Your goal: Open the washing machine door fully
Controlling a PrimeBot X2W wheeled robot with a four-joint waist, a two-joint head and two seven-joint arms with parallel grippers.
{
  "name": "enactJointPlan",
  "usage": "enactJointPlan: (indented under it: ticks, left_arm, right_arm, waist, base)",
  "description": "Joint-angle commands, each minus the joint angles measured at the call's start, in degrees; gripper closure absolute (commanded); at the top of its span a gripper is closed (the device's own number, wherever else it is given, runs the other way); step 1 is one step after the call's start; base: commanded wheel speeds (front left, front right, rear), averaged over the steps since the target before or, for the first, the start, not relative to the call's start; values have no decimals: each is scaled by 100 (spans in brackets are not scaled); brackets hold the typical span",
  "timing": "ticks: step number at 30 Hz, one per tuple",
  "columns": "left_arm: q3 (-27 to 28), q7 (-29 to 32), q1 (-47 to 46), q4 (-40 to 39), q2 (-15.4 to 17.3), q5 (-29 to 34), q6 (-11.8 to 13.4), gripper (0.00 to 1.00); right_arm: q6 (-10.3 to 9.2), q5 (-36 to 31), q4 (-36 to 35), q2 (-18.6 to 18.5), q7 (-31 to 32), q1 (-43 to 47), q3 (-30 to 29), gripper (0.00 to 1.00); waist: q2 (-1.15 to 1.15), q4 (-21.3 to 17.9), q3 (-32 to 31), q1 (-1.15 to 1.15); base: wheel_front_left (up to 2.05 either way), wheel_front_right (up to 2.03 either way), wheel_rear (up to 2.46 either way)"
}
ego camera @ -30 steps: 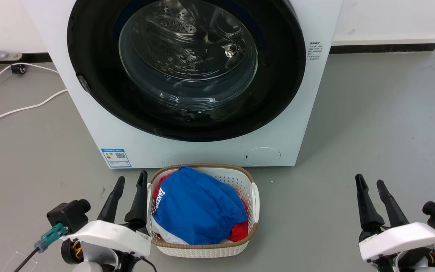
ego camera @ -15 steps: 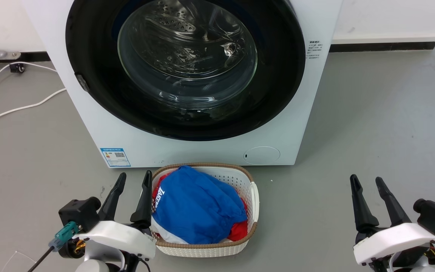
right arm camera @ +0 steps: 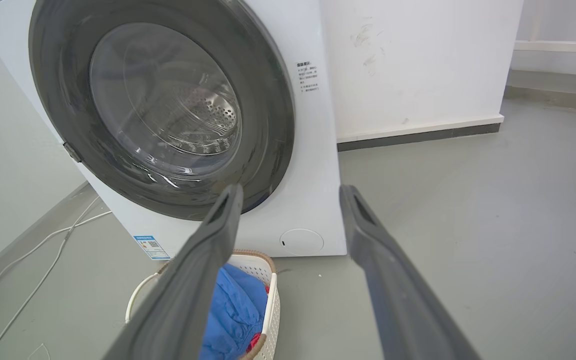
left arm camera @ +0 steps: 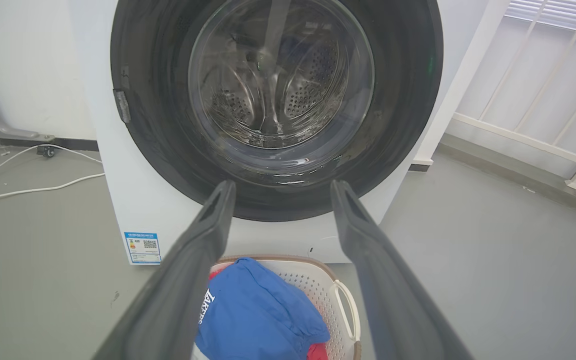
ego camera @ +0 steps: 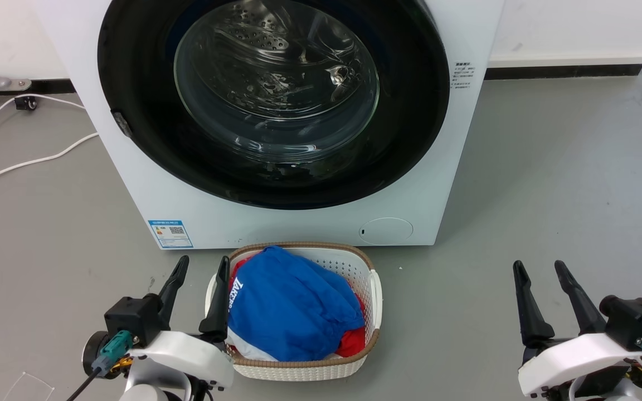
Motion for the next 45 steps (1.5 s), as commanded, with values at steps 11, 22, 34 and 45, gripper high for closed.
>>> enactJointPlan:
  ticks: [11, 22, 34, 45]
  left_arm:
    - [44, -183, -63, 20, -52, 508, 29, 0]
    - [66, -302, -58, 106, -100, 950, -24, 0]
    - [155, -429, -42, 218, -151, 1352, -55, 0]
    - [284, -458, -31, 254, -237, 1373, -113, 0]
  right_arm:
    - [11, -424, -92, 22, -124, 75, 39, 0]
    - [12, -704, -90, 28, -208, 98, 64, 0]
    - [7, -992, -74, 33, -307, 154, 74, 0]
    - [7, -1021, -28, 35, -355, 131, 85, 0]
  waist:
    - [0, 3, -16, 0]
    - [0, -1, -26, 0]
    - [0, -12, -42, 0]
    - [0, -32, -38, 0]
  base:
    - [0, 0, 0]
    - [0, 0, 0]
    - [0, 0, 0]
    - [0, 0, 0]
